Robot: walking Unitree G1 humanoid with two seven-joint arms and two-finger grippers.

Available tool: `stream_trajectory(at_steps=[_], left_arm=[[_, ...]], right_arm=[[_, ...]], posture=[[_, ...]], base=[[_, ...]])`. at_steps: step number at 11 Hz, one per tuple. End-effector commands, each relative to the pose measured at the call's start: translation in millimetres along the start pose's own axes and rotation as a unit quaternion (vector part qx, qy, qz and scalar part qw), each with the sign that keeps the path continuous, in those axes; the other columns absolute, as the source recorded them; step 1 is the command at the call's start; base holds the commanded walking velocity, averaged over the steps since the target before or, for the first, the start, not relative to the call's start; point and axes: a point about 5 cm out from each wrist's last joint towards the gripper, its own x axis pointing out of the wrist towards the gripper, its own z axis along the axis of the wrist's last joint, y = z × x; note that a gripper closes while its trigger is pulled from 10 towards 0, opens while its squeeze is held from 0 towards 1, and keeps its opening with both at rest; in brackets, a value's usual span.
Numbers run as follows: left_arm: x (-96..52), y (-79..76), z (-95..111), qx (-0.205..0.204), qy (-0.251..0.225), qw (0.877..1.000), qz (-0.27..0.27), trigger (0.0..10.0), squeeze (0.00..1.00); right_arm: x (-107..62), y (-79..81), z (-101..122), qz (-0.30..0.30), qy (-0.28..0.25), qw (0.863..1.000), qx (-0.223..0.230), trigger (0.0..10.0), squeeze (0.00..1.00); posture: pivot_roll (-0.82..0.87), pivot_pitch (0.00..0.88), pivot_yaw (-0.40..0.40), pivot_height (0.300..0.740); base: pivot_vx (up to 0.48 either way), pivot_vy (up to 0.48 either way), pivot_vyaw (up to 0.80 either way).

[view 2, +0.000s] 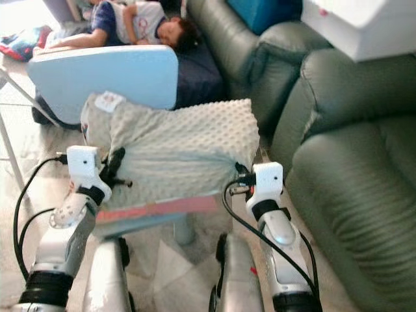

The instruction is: Move the pillow to the sofa

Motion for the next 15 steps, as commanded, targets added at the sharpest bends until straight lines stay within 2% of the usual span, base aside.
stream_trajectory(at_steps=[1, 3, 4, 8, 13, 15], left_arm=[[-0.6, 3.1, -0.4, -0.001, 0.001, 1.000, 0.015, 10.0, 0.00], [1.1, 0.7, -0.4, -0.007, 0.002, 1.000, 0.010, 10.0, 0.00], [1.4, 0.1, 0.0, 0.004, -0.003, 1.000, 0.011, 10.0, 0.00], [0.5, -0.2, -2.0, 0.006, 0.004, 1.000, 0.009, 10.0, 0.00], [-1.0, -2.6, -3.4, -0.007, 0.013, 1.000, -0.001, 10.0, 0.00], [-2.7, -4.1, -4.2, -0.010, 0.014, 1.000, -0.004, 10.0, 0.00]], right_arm=[[1.1, -11.1, 9.4, -0.019, -0.016, 1.000, -0.004, 10.0, 0.00], [0.8, -15.2, 11.3, -0.023, -0.017, 1.000, -0.007, 10.0, 0.00], [0.5, -15.4, 11.1, -0.023, -0.017, 1.000, -0.007, 10.0, 0.00], [1.3, -10.0, 11.4, -0.021, -0.017, 1.000, 0.001, 10.0, 0.00], [1.4, -14.0, 13.3, -0.025, -0.019, 0.999, 0.001, 10.0, 0.00], [2.2, -8.7, 12.0, -0.014, -0.013, 1.000, 0.006, 10.0, 0.00]], posture=[[-0.05, 0.029, -0.064, 0.626], [-0.06, 0.028, -0.065, 0.661], [-0.06, 0.029, -0.064, 0.681], [-0.05, 0.028, -0.065, 0.740], [-0.05, 0.042, -0.062, 0.740], [-0.05, 0.047, -0.065, 0.740]], base=[[0.000, 0.000, 0.00], [0.000, 0.000, 0.00], [0.000, 0.000, 0.00], [0.000, 0.000, 0.00], [0.000, 0.000, 0.00], [0.000, 0.000, 0.00]])
